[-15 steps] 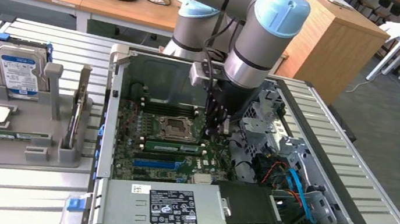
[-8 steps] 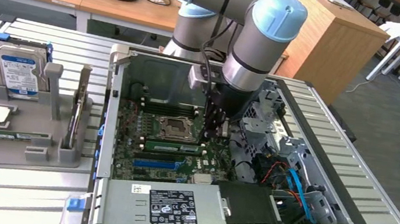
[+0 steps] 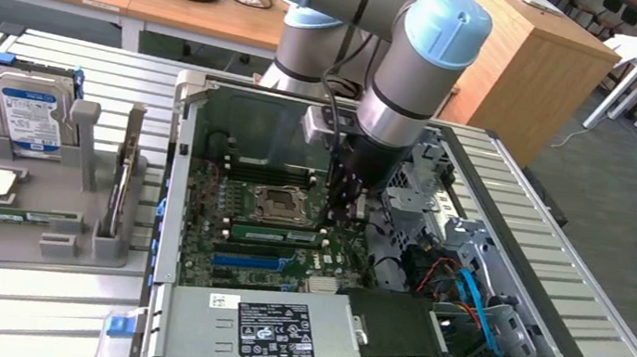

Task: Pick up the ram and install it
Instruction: 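Press down the ram until it locks into place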

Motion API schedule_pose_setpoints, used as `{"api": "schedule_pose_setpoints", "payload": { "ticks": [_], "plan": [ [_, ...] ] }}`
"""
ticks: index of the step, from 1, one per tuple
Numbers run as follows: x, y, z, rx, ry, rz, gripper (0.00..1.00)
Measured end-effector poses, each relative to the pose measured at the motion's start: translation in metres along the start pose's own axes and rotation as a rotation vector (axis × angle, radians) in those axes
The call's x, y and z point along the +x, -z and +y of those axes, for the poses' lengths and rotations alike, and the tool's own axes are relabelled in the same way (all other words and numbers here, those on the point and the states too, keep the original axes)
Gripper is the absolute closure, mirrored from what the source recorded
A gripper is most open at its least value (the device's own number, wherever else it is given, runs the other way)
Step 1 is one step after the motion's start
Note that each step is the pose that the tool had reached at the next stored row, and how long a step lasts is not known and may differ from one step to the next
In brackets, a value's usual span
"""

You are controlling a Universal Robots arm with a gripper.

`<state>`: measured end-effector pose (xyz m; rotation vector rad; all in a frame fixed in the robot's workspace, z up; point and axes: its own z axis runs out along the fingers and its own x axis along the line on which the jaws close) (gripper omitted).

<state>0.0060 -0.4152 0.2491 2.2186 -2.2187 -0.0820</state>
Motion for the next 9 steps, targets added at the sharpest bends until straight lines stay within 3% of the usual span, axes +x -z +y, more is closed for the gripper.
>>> {"api": "schedule_pose_setpoints", "payload": {
  "ticks": [9],
  "plan": [
    [0.0002,-0.0049,-0.0005,0.0000,0.000,-0.0002,0.90]
  ]
}}
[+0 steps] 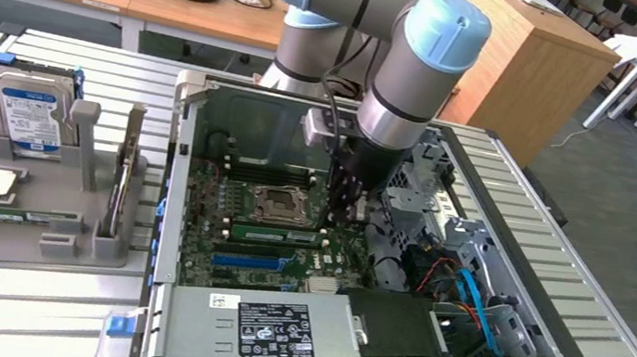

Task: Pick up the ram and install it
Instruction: 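Press down the ram until it locks into place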

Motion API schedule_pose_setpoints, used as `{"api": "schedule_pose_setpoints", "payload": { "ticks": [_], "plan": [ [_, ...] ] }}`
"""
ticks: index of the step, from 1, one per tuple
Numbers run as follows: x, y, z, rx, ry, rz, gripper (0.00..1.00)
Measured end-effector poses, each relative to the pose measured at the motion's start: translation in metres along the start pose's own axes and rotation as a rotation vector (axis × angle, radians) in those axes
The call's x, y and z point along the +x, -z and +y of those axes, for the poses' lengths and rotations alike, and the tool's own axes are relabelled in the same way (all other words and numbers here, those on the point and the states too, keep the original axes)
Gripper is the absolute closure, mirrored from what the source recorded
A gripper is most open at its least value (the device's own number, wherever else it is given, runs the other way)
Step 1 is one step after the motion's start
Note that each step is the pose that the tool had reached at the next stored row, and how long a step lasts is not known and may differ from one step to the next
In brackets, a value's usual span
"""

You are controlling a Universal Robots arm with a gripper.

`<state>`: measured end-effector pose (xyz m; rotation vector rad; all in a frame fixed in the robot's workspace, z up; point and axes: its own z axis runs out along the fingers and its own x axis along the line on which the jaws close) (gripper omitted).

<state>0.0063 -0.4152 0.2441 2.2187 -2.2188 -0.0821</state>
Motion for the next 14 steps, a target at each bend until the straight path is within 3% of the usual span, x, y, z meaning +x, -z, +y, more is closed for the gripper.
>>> {"api": "schedule_pose_setpoints", "payload": {
  "ticks": [14],
  "plan": [
    [0.0003,-0.0095,-0.0004,0.0000,0.000,0.0000,0.90]
  ]
}}
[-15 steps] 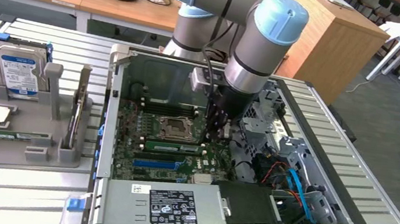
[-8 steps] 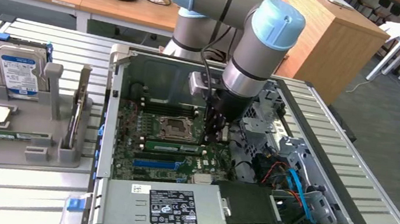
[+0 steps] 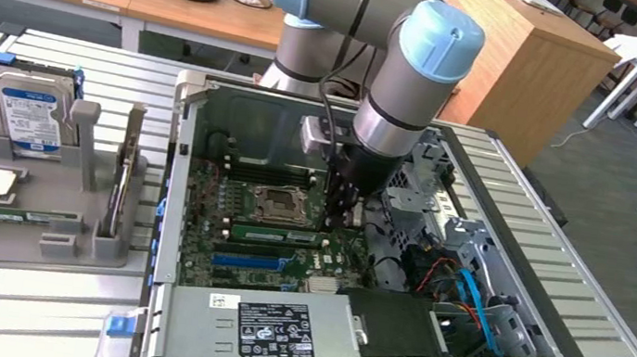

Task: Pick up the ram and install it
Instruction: 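Press down the ram until it locks into place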

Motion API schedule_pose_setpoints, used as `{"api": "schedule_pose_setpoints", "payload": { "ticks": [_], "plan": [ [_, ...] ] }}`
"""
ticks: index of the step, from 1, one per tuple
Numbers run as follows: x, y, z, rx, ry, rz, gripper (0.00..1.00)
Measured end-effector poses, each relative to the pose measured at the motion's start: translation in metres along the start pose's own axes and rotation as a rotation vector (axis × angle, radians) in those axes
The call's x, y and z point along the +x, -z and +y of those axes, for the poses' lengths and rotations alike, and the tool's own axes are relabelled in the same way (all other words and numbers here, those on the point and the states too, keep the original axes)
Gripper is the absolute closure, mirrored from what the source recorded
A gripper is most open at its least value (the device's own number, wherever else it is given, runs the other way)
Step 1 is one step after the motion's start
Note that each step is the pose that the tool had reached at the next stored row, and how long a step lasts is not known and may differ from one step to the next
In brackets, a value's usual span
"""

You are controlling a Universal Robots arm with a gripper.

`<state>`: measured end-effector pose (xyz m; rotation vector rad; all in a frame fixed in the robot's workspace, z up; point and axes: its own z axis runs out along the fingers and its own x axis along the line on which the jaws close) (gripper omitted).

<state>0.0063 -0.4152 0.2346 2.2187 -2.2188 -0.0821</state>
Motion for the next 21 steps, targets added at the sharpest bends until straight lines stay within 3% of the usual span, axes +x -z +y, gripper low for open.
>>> {"api": "schedule_pose_setpoints", "payload": {
  "ticks": [21],
  "plan": [
    [0.0002,-0.0064,-0.0003,0.0004,0.001,-0.0022,0.90]
  ]
}}
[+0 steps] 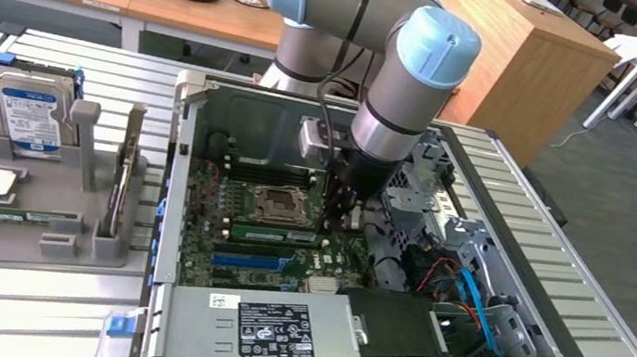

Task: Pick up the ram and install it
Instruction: 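Press down the ram until it locks into place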

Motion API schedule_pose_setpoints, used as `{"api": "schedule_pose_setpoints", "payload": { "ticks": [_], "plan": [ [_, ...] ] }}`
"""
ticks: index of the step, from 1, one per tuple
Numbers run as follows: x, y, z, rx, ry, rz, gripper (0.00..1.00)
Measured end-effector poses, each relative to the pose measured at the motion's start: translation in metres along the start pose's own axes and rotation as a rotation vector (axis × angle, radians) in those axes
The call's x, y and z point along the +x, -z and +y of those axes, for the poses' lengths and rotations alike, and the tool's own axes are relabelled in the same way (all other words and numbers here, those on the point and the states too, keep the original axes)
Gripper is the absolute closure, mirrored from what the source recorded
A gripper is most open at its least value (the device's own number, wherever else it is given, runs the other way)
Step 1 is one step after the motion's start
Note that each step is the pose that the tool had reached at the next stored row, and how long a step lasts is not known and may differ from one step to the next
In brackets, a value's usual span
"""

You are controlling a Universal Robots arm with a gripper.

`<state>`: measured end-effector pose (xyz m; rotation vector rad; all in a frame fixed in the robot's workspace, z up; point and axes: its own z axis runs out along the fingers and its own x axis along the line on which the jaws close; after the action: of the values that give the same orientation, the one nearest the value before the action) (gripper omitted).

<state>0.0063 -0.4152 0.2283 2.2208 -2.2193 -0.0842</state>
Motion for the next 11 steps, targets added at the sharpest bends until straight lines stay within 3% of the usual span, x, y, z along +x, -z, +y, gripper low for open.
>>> {"api": "schedule_pose_setpoints", "payload": {
  "ticks": [11],
  "plan": [
    [0.0001,-0.0018,-0.0001,0.0000,0.000,0.0001,0.90]
  ]
}}
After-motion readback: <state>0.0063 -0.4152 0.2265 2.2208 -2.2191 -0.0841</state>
